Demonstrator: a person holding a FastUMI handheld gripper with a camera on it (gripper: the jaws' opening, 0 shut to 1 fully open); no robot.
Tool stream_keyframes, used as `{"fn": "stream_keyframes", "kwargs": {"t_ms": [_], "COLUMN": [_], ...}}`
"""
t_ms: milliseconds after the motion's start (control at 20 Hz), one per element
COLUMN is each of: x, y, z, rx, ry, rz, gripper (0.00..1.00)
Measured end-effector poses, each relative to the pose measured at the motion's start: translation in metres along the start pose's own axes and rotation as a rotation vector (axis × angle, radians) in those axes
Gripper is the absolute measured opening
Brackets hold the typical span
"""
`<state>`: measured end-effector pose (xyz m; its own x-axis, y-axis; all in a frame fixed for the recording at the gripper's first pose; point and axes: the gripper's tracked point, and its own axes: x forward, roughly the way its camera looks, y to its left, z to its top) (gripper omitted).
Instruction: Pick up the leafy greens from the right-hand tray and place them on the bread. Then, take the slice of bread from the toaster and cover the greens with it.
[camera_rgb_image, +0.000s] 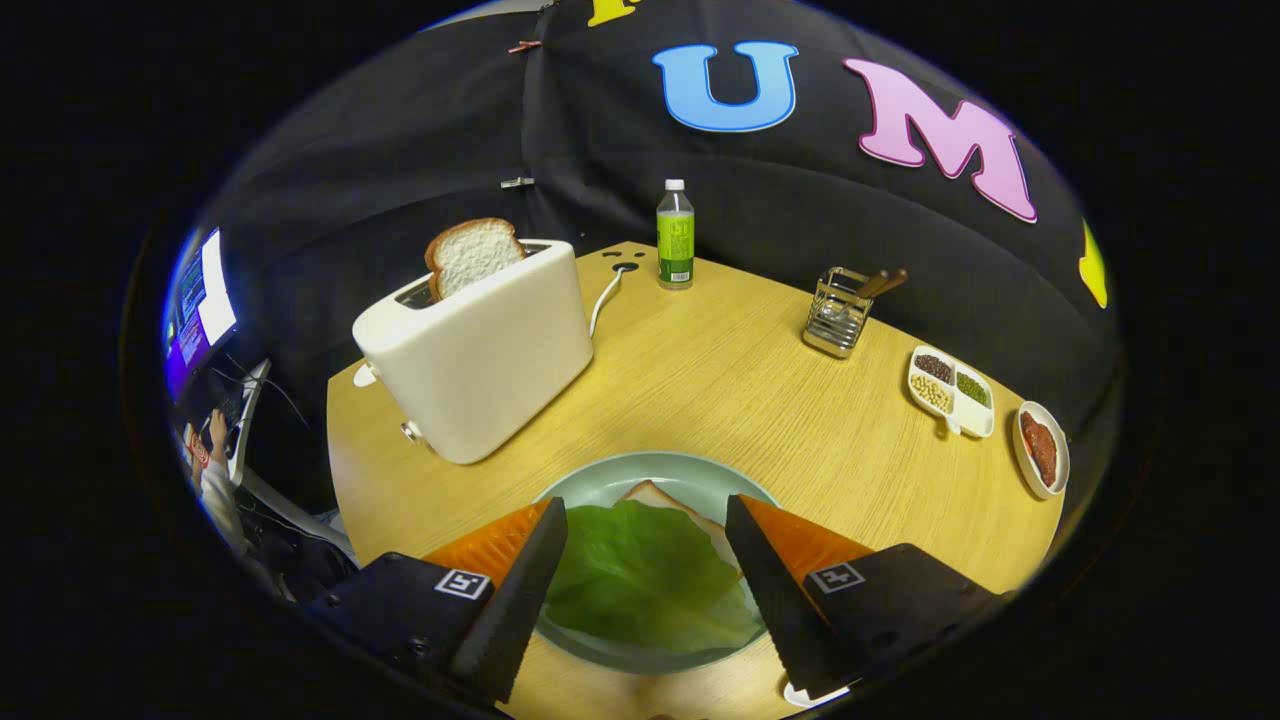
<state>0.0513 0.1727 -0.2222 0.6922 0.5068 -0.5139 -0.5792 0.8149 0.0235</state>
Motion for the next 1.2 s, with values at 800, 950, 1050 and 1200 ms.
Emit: {"fn": "stream_keyframes", "kwargs": {"t_ms": [800,950,1050,1200], "x": [-0.01,0.004,0.015,0.038], "y": [0.127,0.15,0.163,0.172], "z": [0.181,0.197,0.205,0.208], "rx": [-0.135,-0.163,-0.18,-0.217], "ry": [-0.253,-0.263,-0.271,-0.262], "rz": [0.117,0.12,0.119,0.095], "gripper": [0.99,0.99,0.99,0.98]}}
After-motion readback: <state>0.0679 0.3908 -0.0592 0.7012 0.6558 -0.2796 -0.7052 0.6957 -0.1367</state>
